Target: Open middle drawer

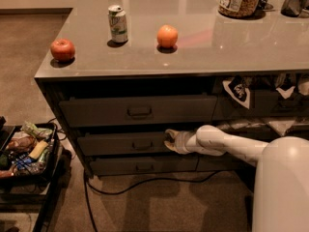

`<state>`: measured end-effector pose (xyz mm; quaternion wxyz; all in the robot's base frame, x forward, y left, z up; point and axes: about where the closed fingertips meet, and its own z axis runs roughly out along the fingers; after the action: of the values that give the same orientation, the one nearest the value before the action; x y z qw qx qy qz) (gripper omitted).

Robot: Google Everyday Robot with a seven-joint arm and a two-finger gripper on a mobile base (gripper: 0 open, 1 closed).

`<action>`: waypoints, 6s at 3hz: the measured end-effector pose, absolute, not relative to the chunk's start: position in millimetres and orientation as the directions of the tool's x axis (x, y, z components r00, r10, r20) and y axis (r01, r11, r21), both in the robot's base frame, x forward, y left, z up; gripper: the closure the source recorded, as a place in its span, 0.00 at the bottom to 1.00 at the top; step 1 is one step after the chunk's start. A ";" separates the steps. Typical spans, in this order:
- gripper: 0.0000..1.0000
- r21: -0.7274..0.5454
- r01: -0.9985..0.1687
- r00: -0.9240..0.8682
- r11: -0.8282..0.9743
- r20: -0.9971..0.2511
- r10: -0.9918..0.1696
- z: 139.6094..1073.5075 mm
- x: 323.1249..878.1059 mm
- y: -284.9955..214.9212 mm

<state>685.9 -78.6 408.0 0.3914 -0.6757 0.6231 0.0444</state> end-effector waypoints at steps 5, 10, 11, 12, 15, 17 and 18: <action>0.81 -0.437 -0.893 0.193 0.108 -0.588 -0.785 425.6 683.7 -79.1; 0.30 -0.437 -0.893 0.194 0.107 -0.588 -0.785 429.8 683.3 -79.6; 0.11 -0.437 -0.893 0.194 0.107 -0.588 -0.785 429.8 683.3 -79.6; 0.00 -0.437 -0.893 0.194 0.107 -0.589 -0.785 429.8 683.3 -79.5; 0.00 -0.388 -0.918 0.139 0.085 -0.514 -0.847 424.6 697.1 -88.0; 0.19 -0.388 -0.918 0.139 0.085 -0.514 -0.847 424.6 697.1 -87.9; 0.36 -0.388 -0.918 0.139 0.085 -0.514 -0.847 424.5 697.1 -87.9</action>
Offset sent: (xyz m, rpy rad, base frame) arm -0.1258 0.0252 -0.0009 0.1533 0.2947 0.1978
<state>697.1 -87.9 424.5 0.3387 -0.6743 0.6541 0.0524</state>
